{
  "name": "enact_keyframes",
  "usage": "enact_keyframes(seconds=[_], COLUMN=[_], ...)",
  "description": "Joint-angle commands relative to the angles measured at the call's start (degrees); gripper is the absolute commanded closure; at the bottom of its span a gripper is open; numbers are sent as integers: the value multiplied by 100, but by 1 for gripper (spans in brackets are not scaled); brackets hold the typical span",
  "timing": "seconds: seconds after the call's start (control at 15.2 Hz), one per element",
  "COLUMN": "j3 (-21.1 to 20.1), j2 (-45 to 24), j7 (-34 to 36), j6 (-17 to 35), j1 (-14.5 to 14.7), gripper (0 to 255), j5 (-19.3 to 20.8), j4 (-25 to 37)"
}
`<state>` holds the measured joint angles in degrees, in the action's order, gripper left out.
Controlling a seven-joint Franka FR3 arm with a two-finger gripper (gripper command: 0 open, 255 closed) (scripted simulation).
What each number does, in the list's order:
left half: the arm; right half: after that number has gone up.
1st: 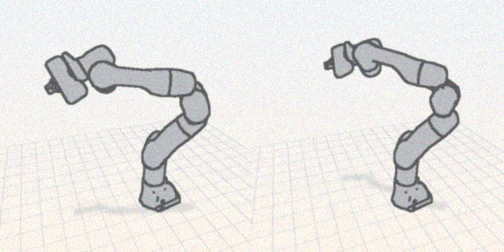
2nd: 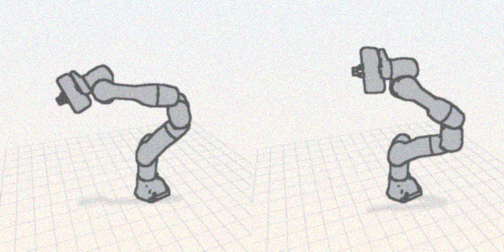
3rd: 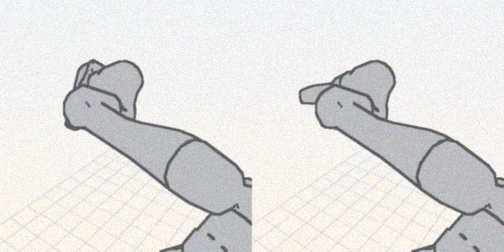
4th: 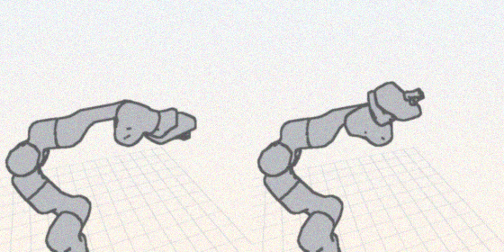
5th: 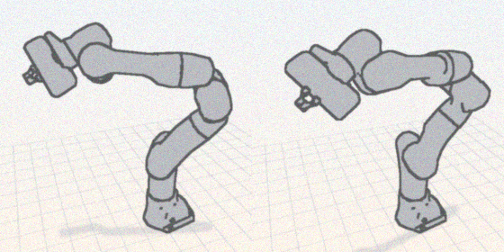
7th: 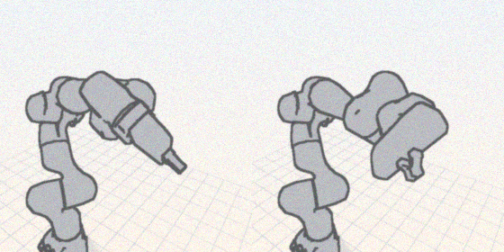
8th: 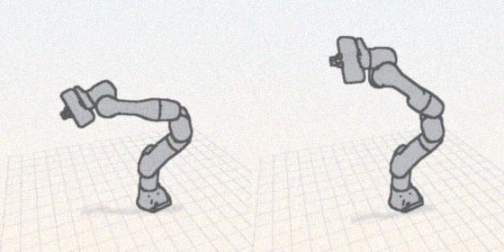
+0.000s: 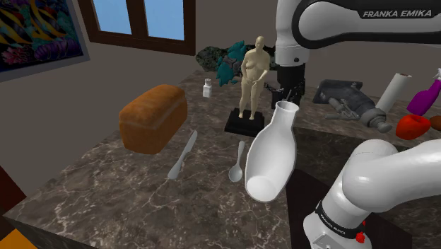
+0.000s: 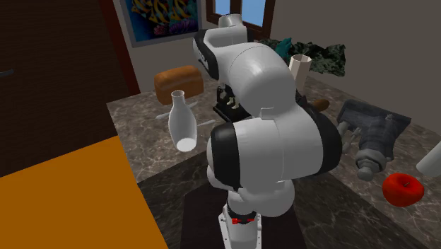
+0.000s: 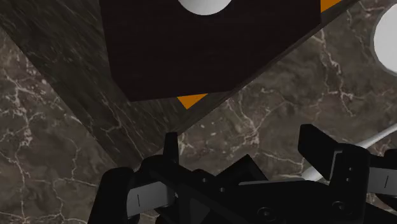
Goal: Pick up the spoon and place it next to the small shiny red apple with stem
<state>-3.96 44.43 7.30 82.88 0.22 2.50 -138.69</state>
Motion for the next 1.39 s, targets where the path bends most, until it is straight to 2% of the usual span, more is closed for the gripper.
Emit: enact_keyframes(seconds=[0.0, 0.46, 0.92, 1.32], j3=[0, -786, -1882, -2116], j2=[0, 462, 357, 201], j7=[0, 2621, 5081, 5127], j6=[0, 990, 2590, 3079], j1=[0, -353, -668, -627], gripper=[0, 0, 0, 0], j5=[0, -1623, -3162, -3386], j4=[0, -869, -1327, -1604])
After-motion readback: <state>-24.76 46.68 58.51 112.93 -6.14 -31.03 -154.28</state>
